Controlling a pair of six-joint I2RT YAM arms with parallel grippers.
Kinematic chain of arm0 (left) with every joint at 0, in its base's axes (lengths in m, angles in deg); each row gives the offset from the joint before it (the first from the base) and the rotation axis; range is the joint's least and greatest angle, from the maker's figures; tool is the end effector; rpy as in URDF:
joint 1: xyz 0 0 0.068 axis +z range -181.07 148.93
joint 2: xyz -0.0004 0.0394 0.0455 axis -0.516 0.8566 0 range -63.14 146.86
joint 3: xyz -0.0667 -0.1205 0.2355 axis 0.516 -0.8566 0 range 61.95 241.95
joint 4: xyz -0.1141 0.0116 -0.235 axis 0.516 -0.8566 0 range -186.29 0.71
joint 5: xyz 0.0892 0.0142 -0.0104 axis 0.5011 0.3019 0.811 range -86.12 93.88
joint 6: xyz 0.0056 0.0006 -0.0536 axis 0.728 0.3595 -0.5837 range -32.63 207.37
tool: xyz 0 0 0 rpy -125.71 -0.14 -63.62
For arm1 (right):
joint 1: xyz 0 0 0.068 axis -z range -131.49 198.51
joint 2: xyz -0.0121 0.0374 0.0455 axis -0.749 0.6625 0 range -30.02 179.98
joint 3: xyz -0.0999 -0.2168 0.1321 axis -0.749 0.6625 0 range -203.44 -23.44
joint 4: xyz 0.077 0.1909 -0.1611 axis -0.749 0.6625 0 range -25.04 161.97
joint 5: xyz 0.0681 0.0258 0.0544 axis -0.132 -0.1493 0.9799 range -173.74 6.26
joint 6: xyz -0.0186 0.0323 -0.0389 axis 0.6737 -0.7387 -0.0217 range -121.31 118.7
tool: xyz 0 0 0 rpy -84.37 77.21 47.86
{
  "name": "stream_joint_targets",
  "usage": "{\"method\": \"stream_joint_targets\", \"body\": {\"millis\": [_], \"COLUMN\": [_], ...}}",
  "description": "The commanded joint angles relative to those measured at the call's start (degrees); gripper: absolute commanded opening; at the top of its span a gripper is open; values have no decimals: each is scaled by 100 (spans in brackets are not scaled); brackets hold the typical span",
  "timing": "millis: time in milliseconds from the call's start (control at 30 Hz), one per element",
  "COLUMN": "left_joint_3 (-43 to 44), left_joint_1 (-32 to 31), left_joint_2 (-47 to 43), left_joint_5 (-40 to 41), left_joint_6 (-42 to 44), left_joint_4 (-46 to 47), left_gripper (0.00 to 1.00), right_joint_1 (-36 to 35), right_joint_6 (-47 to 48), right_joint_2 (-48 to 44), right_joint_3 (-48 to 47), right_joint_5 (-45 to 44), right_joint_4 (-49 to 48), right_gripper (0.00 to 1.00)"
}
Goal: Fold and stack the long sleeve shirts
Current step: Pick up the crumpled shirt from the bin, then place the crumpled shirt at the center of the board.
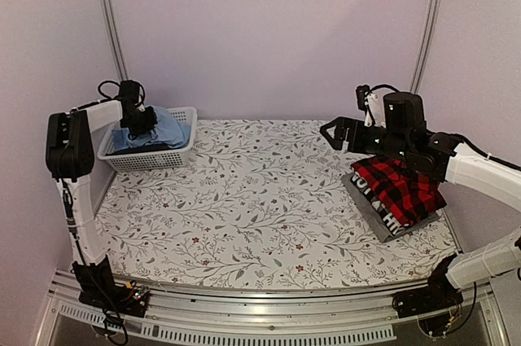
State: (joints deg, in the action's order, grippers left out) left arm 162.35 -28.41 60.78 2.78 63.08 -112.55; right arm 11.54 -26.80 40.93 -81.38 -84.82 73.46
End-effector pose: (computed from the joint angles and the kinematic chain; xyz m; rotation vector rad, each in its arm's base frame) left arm 0.4905 0.0222 0.2100 -0.5496 2.3328 -0.2009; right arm 0.2305 0.1725 0.3261 -0.1881 2.0034 0.6939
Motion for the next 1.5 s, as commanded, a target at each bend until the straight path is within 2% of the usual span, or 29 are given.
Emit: {"method": "stream_joint_targets", "body": {"millis": [0,267,433,733,1000,1200,1367,1467], "left_joint_3": [118,-17,-51,287,325,-332,-1478,-2104], "left_joint_1": [-44,-255,-612,-1647,-2542,-2993,-3391,-3841], "left_joint_2": [-592,-1770,-2578,-3562,-3972,-3985,-3857,-3688], "left_joint_5": [-105,-269,-496,-932,-1572,-2009,-2651,-2875], "left_joint_6": [152,493,727,1268,971,654,447,501], "left_joint_4": [101,284,506,935,1148,1198,1243,1200], "left_gripper": [0,0,0,0,0,0,0,0], "right_joint_1": [-12,-12,-12,-12,-12,-12,-12,-12], "right_joint_6": [-87,-88,-71,3,127,163,241,288], "right_joint_2": [-85,39,76,178,169,133,129,141], "right_joint_3": [74,4,1,-141,-287,-275,-192,-103], "right_joint_5": [47,49,13,-4,-135,-182,-81,-32], "right_joint_4": [-159,-172,-177,-166,-40,42,157,179], "right_gripper": [99,99,99,99,99,99,99,99]}}
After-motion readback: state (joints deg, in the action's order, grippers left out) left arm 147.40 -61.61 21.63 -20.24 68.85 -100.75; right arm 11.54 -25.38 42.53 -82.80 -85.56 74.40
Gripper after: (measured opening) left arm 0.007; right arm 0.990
